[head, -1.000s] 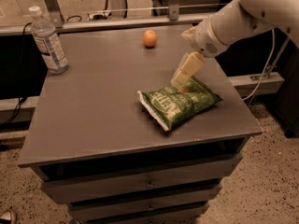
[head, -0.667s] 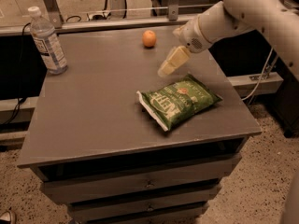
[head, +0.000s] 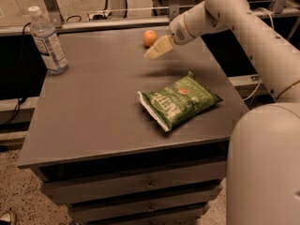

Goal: Move orange near green jalapeno chip bag

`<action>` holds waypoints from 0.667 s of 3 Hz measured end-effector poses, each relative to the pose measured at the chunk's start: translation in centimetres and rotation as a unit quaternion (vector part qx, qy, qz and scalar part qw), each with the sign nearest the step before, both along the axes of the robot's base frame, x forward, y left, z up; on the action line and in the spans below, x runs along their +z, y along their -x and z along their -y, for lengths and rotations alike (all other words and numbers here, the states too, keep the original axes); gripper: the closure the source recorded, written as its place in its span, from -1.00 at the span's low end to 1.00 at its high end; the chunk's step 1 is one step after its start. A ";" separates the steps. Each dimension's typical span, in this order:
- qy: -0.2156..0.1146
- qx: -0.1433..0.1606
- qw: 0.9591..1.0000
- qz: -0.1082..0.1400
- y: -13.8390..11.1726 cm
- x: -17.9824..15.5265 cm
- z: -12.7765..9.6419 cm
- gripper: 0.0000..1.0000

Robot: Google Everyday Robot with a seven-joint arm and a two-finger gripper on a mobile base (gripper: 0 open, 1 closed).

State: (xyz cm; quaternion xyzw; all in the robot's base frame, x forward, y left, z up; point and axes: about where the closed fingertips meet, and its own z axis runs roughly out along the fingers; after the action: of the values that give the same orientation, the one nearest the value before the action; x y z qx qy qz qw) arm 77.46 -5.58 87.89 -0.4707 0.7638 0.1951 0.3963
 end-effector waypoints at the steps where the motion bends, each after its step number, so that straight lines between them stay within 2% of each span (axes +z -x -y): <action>1: -0.030 -0.023 0.999 0.002 -3.4 -0.7 -0.7 -1.00; 2: -0.052 -0.047 0.998 0.007 -6.0 -1.6 -0.6 -1.00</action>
Offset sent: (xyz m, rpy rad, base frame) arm 0.0997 -0.0042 -0.0203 0.1624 -0.0376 -0.1704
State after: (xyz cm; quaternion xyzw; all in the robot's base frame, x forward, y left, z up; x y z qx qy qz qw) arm 83.48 -4.94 86.25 -0.4142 0.7714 0.2122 0.4341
